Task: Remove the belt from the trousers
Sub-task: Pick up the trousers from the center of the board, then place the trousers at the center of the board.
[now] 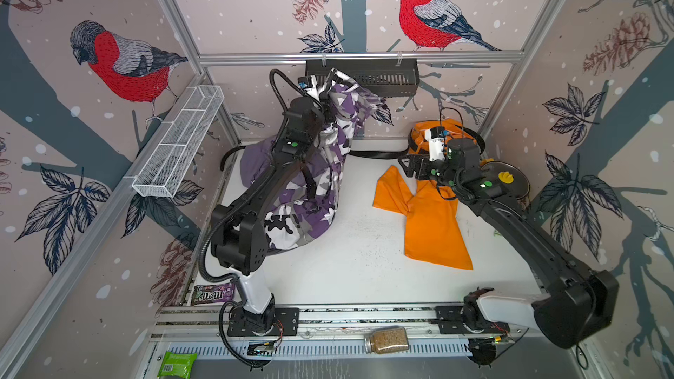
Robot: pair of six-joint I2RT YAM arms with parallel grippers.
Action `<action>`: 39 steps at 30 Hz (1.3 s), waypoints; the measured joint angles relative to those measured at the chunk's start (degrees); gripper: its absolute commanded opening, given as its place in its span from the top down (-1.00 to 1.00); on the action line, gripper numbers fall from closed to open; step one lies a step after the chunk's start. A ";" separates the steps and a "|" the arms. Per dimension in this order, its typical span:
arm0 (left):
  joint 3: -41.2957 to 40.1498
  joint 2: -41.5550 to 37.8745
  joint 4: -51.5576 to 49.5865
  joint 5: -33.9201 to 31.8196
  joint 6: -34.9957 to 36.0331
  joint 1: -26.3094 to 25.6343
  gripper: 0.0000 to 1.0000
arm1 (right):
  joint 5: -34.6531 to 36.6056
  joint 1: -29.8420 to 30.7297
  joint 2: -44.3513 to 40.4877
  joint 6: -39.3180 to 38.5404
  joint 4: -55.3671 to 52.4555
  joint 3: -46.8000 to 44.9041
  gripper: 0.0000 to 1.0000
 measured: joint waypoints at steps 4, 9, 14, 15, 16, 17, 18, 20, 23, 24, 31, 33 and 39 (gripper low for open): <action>4.02 6.34 -2.60 -4.85 2.23 0.68 1.00 | 0.22 -2.75 -2.32 0.17 -0.44 -4.24 -0.74; 4.39 12.76 -5.01 -4.07 2.10 2.23 1.00 | 0.20 -5.07 -2.36 0.35 -0.52 -7.61 -0.75; 8.85 20.85 -11.26 -5.33 2.14 2.40 1.00 | -0.09 -6.49 -0.61 0.31 -0.57 -8.11 -0.76; 10.93 23.12 -13.33 -5.66 1.97 2.80 1.00 | -0.09 -6.78 -0.35 0.31 -0.57 -8.11 -0.76; 13.55 25.77 -16.11 -6.03 1.64 3.45 1.00 | -0.09 -6.95 -0.13 0.28 -0.63 -8.11 -0.76; 16.52 28.48 -19.21 -6.58 1.38 4.22 1.00 | -0.13 -7.23 -0.04 0.15 -0.96 -8.09 -0.76; 18.62 30.45 -21.66 -7.06 0.92 4.85 1.00 | -0.13 -7.23 -0.04 0.15 -1.20 -8.04 -0.76; 20.90 33.05 -26.73 -7.54 -0.04 6.14 0.96 | -0.20 -7.37 -0.04 0.13 -1.38 -8.00 -0.77; 19.61 33.40 -29.31 -8.04 -1.31 7.21 0.34 | -0.20 -7.69 -0.02 0.13 -1.44 -8.09 -0.78; 18.86 33.35 -29.29 -8.37 -1.44 7.30 0.13 | -0.20 -7.80 0.33 0.13 -1.40 -8.11 -0.78; 16.79 32.41 -31.93 -8.90 -3.61 8.07 -0.91 | 2.29 -8.68 3.78 -0.79 -1.46 -8.00 -0.89; 13.57 29.88 -31.80 -8.87 -4.26 8.07 -1.00 | 3.87 -9.53 5.92 -1.62 -1.33 -7.76 -0.90; -5.31 11.43 -29.00 -8.90 -7.41 7.80 -1.00 | 7.65 -13.62 17.44 -3.08 -0.66 -3.96 -0.92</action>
